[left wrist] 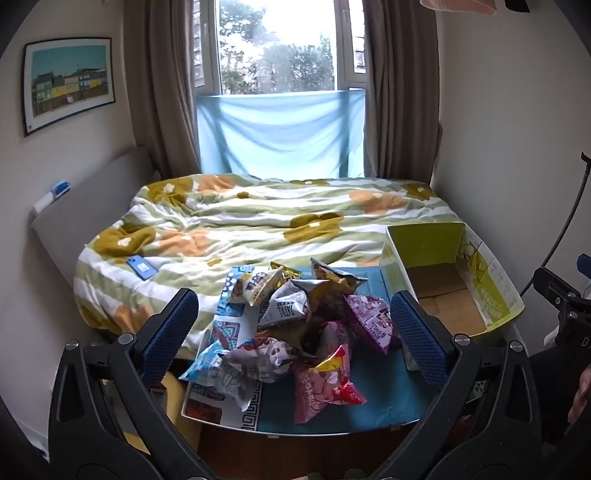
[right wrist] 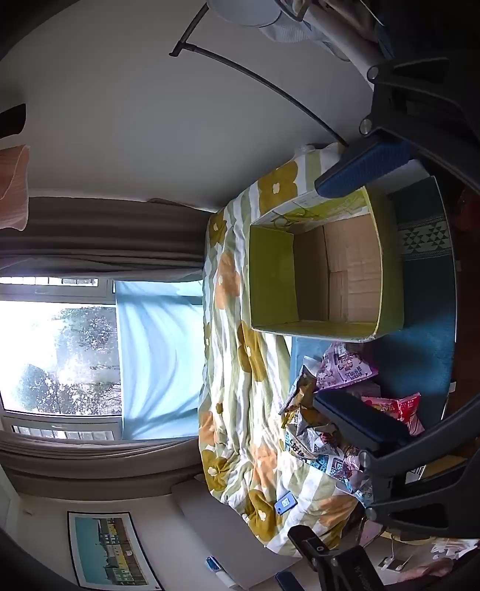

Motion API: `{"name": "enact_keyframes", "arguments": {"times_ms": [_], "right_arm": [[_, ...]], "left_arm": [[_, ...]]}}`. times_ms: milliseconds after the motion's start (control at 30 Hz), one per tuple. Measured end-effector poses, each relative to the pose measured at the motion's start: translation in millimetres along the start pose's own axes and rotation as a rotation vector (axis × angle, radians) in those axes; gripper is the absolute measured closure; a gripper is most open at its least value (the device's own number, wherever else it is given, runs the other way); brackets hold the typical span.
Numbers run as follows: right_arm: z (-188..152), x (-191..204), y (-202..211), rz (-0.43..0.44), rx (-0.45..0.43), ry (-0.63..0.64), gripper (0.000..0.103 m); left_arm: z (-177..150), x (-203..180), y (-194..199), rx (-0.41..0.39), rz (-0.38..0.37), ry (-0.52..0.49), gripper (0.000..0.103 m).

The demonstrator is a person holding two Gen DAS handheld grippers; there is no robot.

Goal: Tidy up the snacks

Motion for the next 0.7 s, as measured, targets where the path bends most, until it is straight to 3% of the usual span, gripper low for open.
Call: {"name": "enact_keyframes", "arguments": {"times_ms": [167, 700], "right_arm": [[0, 1, 0, -0.004, 0.003, 0.005, 0.000], [0, 1, 2, 0.000, 0.005, 0.002, 0.000]], "left_arm": [[4, 6, 2, 0.027, -0.033, 0.050, 0.001], [-3, 3, 0, -0.002, -0.009, 0.008, 0.001]]}}
Point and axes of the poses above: each gripper's, at about its wrist camera, not at the fingertips, and y roughly against the way its jaws point, x to its left, z to its top, the point moved 3 cm from there along -y, roughly the way its jaws point, and after that the axes turned 9 degrees about -x, right-handed, at the moved point
